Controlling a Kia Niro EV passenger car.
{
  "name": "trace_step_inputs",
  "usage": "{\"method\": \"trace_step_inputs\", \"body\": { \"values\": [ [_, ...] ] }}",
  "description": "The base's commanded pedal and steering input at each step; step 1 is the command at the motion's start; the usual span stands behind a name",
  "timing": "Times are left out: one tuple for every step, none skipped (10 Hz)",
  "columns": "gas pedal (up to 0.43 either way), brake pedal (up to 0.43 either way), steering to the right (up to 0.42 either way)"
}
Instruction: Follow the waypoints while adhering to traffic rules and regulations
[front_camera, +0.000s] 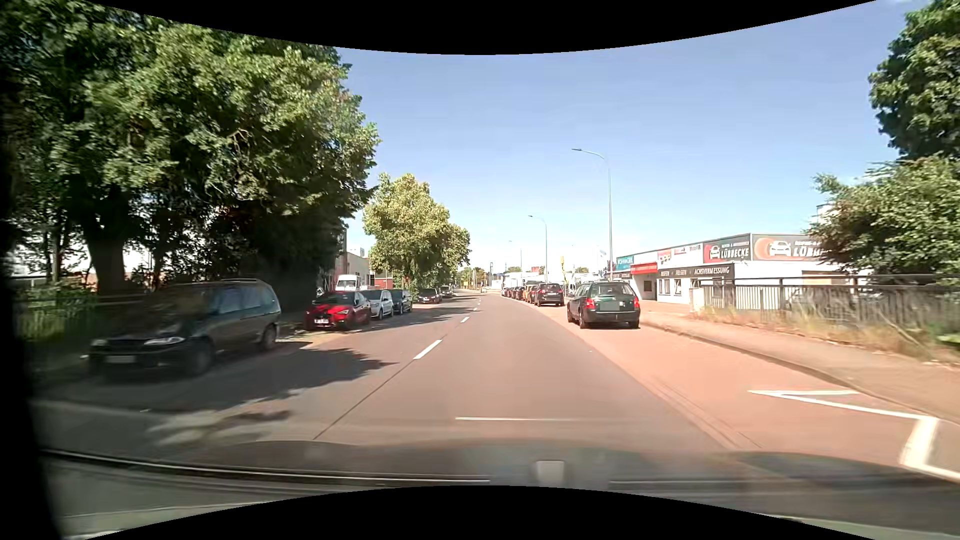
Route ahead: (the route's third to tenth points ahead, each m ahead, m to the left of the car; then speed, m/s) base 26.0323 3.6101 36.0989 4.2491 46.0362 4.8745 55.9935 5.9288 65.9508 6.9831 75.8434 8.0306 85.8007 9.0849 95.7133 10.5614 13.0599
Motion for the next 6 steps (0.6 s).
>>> {"method": "trace_step_inputs", "body": {
  "values": [
    [0.11, 0.006, -0.006],
    [0.098, 0.006, -0.006],
    [0.098, 0.006, -0.007],
    [0.098, 0.006, -0.007],
    [0.098, 0.006, -0.007],
    [0.098, 0.006, -0.007]
  ]
}}
